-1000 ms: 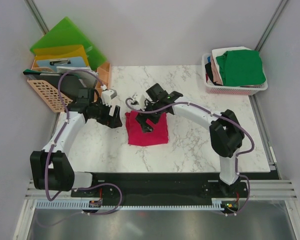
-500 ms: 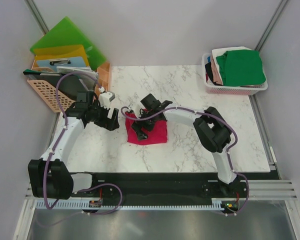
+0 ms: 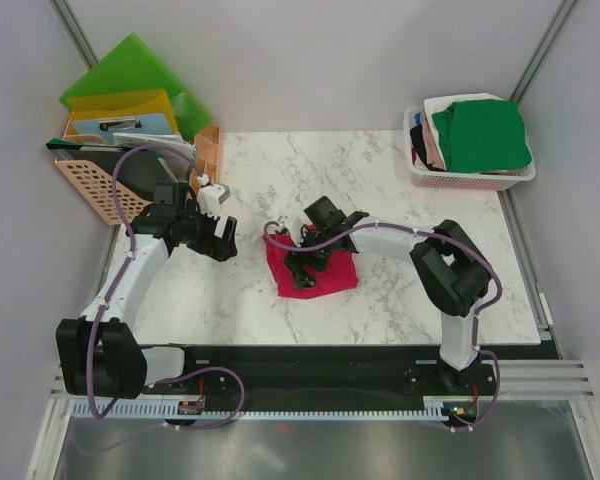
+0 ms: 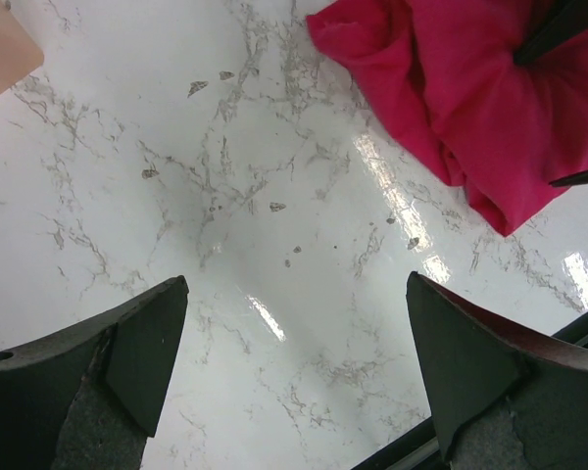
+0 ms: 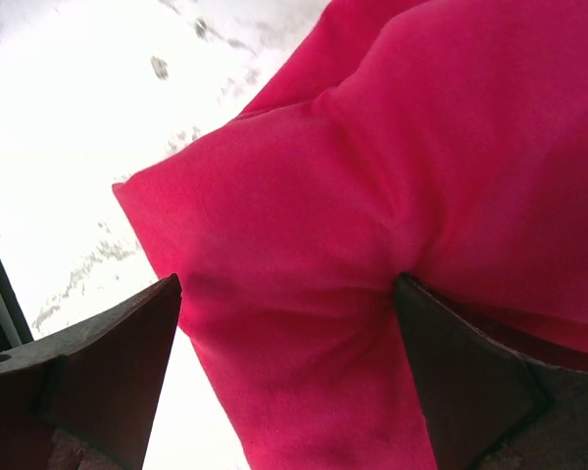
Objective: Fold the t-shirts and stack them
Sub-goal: Put the neatly folded tshirt into the corner of the board with the right arm
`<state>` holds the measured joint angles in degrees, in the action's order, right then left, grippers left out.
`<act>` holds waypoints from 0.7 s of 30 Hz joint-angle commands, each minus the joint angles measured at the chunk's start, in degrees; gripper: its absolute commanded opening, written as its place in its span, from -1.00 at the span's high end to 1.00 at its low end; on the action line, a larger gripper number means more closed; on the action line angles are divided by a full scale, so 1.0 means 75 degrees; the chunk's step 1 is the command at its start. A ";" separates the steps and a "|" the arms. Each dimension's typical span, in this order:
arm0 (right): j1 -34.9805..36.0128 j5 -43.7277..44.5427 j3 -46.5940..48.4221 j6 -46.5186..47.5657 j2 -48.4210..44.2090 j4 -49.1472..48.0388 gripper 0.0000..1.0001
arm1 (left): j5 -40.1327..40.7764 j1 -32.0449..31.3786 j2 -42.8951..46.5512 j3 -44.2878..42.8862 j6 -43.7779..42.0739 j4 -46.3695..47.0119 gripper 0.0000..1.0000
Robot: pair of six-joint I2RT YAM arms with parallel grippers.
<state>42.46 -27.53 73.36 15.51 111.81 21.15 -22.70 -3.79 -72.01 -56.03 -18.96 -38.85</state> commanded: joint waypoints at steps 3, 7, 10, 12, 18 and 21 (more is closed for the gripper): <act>-0.0890 0.0284 -0.0898 0.0018 -0.0095 0.1024 -0.96 | 0.0073 -0.0033 -0.0008 -0.0076 -0.0238 0.0211 -1.00; -0.1651 0.0330 -0.1145 0.0170 -0.0400 0.1071 -0.96 | 0.0062 -0.0033 -0.0008 -0.0076 -0.0238 0.0211 -1.00; -0.2249 0.0284 -0.1192 0.0322 -0.0459 0.1129 -0.96 | 0.0050 -0.0033 -0.0008 -0.0064 -0.0249 0.0223 -1.00; -0.2589 0.0319 -0.1262 0.0405 -0.0494 0.1141 -0.96 | 0.0062 -0.0033 -0.0020 -0.0064 -0.0249 0.0235 -1.00; -0.3607 0.0413 -0.1613 0.0546 -0.0716 0.1141 -0.96 | 0.0167 -0.0033 0.0038 -0.0029 -0.0284 0.0235 -1.00; -0.4216 0.0424 -0.1836 0.0581 -0.0938 0.1095 -0.96 | 0.0156 -0.0033 -0.0008 0.0018 -0.0273 0.0281 -1.00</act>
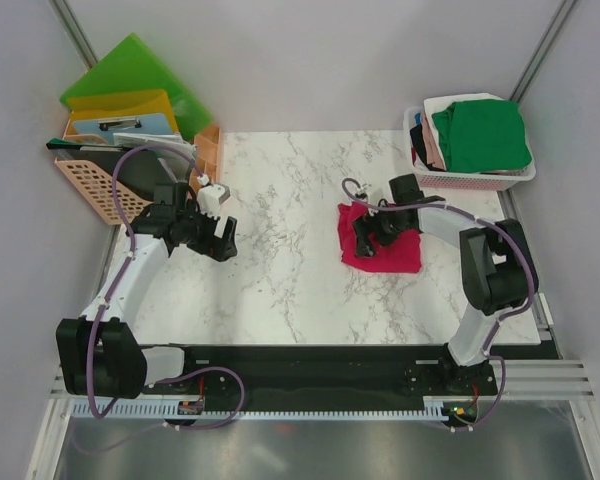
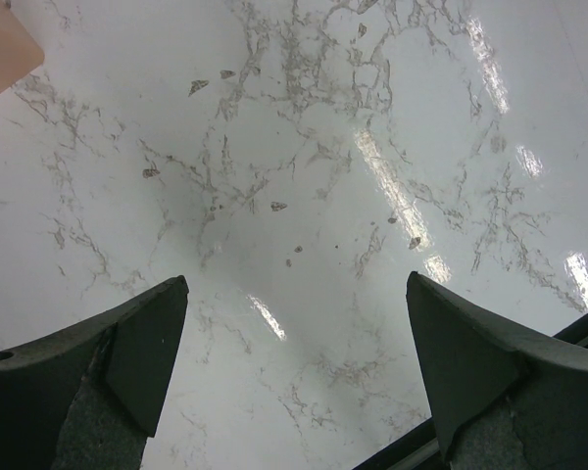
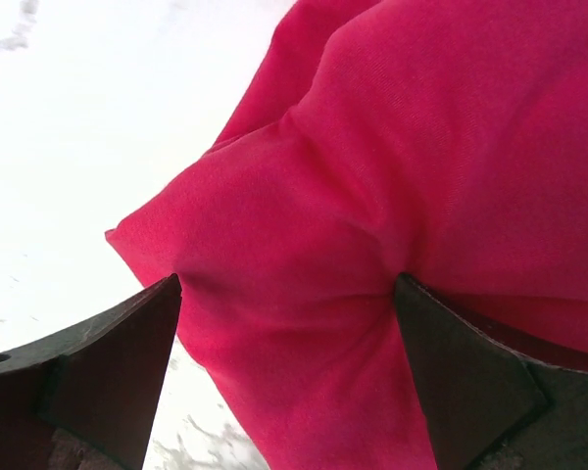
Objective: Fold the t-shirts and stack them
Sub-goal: Put the neatly folded tshirt into the corner of the board with the right arm
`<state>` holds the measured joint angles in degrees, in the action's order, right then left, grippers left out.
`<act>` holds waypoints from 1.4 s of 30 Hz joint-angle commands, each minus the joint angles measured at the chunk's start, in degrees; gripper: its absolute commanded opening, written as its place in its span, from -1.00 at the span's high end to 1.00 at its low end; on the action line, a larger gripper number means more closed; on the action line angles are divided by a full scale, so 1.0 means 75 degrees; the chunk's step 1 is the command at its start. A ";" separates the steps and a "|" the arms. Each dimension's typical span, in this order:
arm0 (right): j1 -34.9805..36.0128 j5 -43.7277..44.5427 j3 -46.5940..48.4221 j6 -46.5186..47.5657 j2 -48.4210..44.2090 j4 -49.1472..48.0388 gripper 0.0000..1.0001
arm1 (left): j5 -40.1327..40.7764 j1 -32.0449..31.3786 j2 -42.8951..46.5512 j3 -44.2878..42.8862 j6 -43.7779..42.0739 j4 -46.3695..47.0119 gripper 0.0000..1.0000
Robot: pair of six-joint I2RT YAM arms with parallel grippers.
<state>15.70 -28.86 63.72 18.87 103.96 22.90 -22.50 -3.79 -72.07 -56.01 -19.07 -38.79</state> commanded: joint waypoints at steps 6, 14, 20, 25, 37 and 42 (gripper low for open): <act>-0.2032 0.0520 -0.0914 0.0540 -0.0302 0.0955 -0.96 | 0.0094 -0.0033 -0.0070 0.0073 -0.0270 0.0343 -1.00; -0.3956 0.0672 -0.0635 0.1233 -0.0140 0.1471 -0.96 | 0.0059 -0.0033 -0.0222 0.0073 -0.0223 0.0472 -1.00; -0.4777 0.1175 0.0198 0.1724 0.0423 0.1845 -0.96 | 0.0024 -0.0033 -0.0211 0.0097 -0.0235 0.0519 -1.00; -0.5175 0.1388 0.1076 0.1855 0.1173 0.2173 -0.96 | -0.0035 -0.0033 -0.0222 0.0190 -0.0235 0.0636 -1.00; -0.5317 0.1213 0.1220 0.2065 0.1350 0.2302 -0.96 | 0.0129 -0.0033 -0.0070 0.0448 -0.0305 0.0742 -1.00; -0.4826 0.1258 0.0563 0.2323 0.0683 0.2326 -0.96 | 0.0070 -0.0033 -0.0234 0.0308 -0.0258 0.0753 -1.00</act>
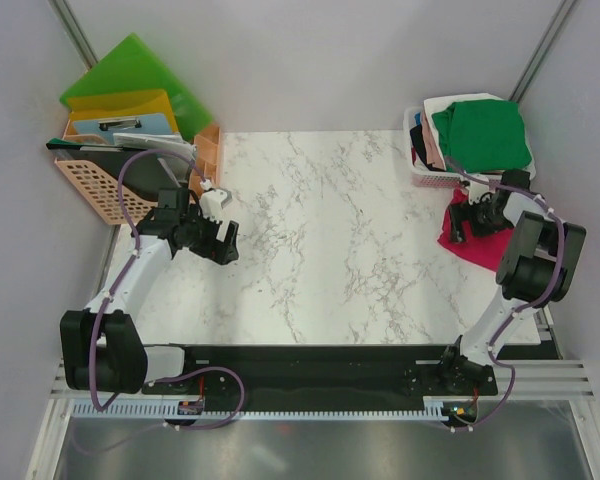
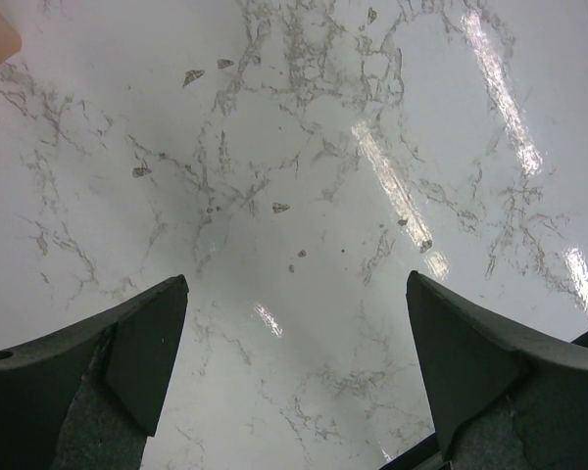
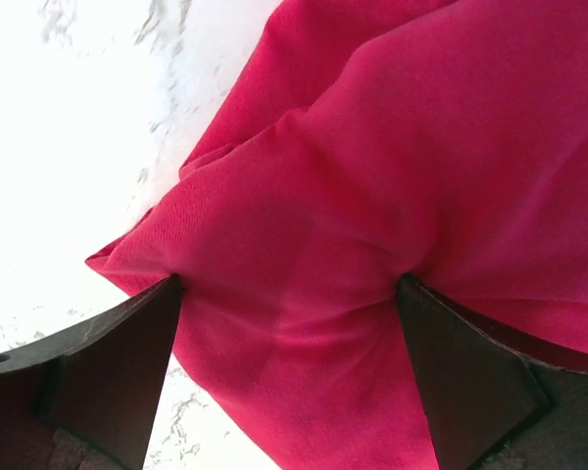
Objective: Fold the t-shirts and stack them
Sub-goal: Put the neatly folded tshirt into the corner of the board with the right arm
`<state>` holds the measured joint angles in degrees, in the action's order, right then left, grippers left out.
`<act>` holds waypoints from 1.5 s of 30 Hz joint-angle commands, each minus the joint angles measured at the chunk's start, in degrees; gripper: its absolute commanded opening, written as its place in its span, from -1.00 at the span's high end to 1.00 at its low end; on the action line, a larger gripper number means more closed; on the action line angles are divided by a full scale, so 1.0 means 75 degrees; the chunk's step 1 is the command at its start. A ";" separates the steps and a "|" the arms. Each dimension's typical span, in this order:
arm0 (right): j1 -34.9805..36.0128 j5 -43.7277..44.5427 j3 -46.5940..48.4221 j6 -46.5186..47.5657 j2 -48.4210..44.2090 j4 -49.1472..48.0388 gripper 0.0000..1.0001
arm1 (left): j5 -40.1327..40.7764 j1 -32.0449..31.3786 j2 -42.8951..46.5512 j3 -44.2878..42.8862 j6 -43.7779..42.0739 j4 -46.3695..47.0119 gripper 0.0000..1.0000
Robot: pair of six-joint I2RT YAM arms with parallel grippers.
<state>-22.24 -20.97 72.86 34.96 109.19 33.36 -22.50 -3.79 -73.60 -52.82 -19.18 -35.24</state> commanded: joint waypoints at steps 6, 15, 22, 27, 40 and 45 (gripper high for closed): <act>0.0539 0.0312 -0.1382 0.0798 -0.0459 0.1375 -0.96 | 0.0222 -0.0033 0.0052 -0.0165 -0.0267 0.0270 -1.00; 0.0387 0.0430 -0.2600 0.2449 -0.1725 0.2591 -0.96 | 0.0141 -0.0033 -0.0018 -0.0071 -0.0279 0.0410 -1.00; 0.0376 0.0510 -0.2800 0.3247 -0.2323 0.3251 -0.96 | 0.0024 -0.0033 -0.0217 -0.0118 -0.0244 0.0515 -1.00; 0.0457 0.0418 -0.2649 0.3424 -0.3634 0.2748 -0.96 | 0.0012 -0.0033 -0.0241 -0.0001 -0.0255 0.0586 -1.00; 0.0540 -0.0167 -0.0785 0.0838 -0.5775 0.3352 -0.96 | 0.0164 -0.0033 -0.0124 0.0199 -0.0255 0.0621 -1.00; -0.0374 -0.1987 -0.1064 0.1712 -0.3743 0.6637 -0.96 | 0.0141 -0.0022 -0.0100 0.0280 -0.0279 0.0680 -1.00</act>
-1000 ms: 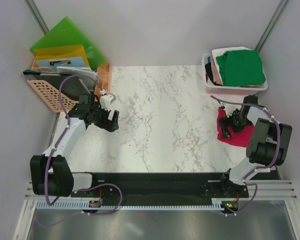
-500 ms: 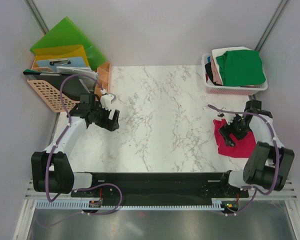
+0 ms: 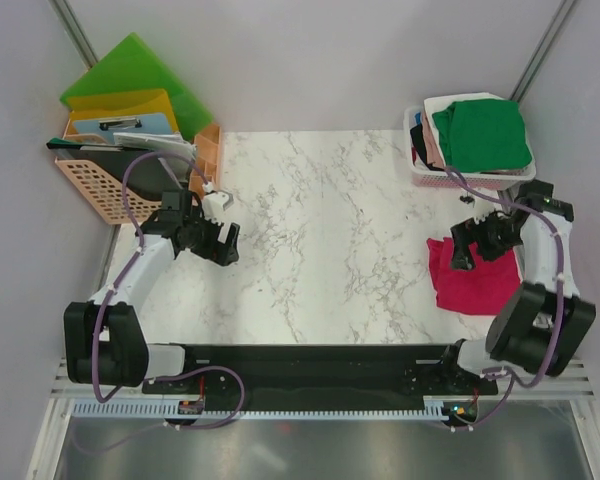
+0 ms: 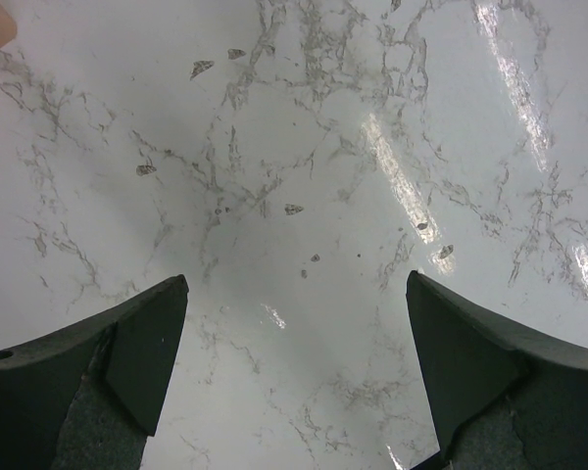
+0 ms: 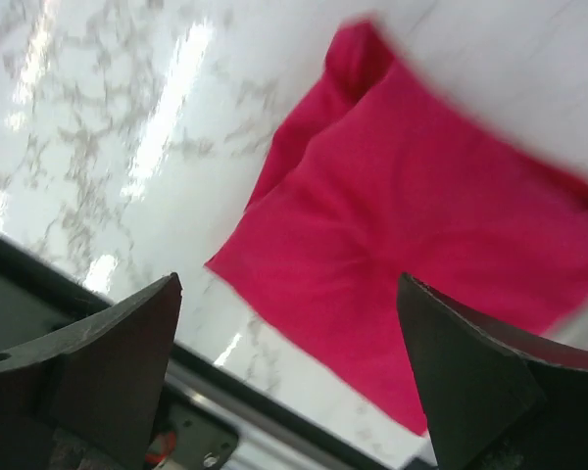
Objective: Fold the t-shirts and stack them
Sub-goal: Put the neatly folded tshirt into the corner of the board with the right arm
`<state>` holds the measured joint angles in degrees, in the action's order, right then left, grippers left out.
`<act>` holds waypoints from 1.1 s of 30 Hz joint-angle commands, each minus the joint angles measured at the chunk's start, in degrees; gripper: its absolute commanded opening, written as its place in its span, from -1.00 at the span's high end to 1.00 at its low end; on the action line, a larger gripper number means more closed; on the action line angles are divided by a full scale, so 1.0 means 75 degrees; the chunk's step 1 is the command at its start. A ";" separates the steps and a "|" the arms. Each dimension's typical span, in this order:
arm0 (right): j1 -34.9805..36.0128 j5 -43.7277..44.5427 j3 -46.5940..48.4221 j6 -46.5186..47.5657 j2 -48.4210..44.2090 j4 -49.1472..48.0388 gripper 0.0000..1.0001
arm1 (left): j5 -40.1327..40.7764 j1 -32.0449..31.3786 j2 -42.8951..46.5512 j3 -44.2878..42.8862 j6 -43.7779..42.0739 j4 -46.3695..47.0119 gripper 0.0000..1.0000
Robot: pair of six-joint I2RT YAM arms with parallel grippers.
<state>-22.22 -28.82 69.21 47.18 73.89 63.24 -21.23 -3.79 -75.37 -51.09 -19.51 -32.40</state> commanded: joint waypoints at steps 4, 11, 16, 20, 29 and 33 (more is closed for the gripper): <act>-0.0987 -0.0157 -0.0311 0.0483 0.0230 0.2245 -0.96 | -0.0051 -0.0022 0.0007 0.0027 -0.0235 0.0359 -1.00; -0.1325 0.1799 -0.1186 0.0249 -0.0944 -0.0830 -0.96 | 0.0042 -0.0022 -0.0134 0.0027 -0.0235 0.0418 -1.00; -0.1350 0.2635 -0.3051 0.0144 -0.1954 -0.2748 -0.96 | 0.0077 -0.0022 -0.0122 0.0085 -0.0258 0.0465 -1.00; -0.1666 0.2367 -0.3170 0.0038 -0.1065 -0.3041 -0.96 | 0.0042 -0.0022 -0.0181 0.0004 -0.0247 0.0465 -1.00; -0.2159 0.1418 -0.2514 -0.0185 0.0916 -0.3381 -0.96 | 0.0241 -0.0022 -0.0005 0.0050 -0.0259 0.0465 -1.00; -0.2159 0.1311 -0.2349 -0.0278 0.1595 -0.3545 -0.96 | 0.0276 -0.0022 -0.0063 0.0015 -0.0270 0.0465 -1.00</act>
<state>-38.13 -15.84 48.97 46.24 83.00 39.38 -19.73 -3.79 -76.44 -50.81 -19.57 -30.85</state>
